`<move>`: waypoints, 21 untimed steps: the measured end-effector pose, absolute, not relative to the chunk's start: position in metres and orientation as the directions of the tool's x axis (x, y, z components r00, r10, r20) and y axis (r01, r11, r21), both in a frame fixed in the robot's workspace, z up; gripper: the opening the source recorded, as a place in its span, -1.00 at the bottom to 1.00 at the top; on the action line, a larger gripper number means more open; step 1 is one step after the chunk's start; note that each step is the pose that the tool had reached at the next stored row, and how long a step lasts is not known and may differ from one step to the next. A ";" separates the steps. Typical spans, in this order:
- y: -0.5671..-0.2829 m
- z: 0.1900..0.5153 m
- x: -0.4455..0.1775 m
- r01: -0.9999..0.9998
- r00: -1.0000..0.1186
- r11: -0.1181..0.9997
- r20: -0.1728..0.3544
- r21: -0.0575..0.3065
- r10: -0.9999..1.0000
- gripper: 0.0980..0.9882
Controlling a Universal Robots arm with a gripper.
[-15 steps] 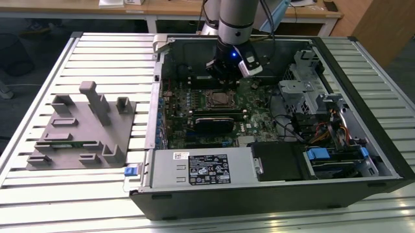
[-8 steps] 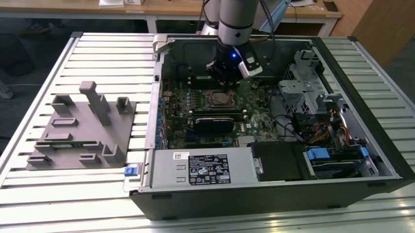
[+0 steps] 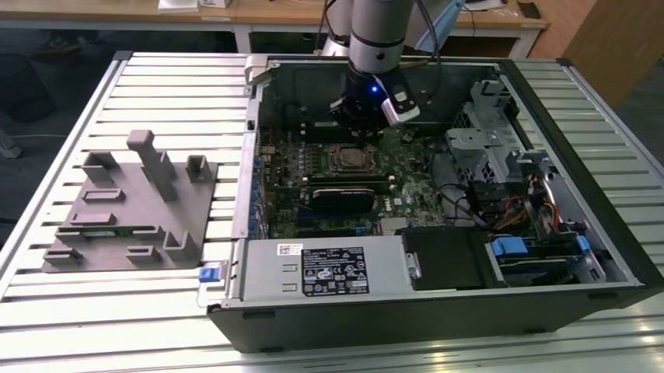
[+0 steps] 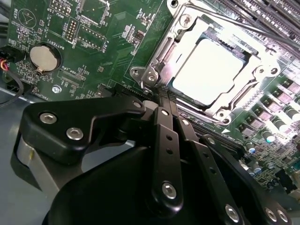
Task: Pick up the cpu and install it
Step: 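Install the first cpu locking lever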
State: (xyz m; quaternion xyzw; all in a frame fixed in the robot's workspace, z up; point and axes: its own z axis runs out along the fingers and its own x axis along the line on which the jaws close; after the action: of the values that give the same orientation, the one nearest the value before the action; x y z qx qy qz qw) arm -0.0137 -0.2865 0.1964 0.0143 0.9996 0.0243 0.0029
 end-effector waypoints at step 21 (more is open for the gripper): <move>-0.290 0.206 -0.014 0.028 -1.000 0.998 -0.003 0.050 0.029 -0.98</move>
State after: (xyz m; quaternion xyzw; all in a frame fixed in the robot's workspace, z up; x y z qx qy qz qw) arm -0.0135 -0.2903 0.2062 0.0143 0.9996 0.0250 0.0018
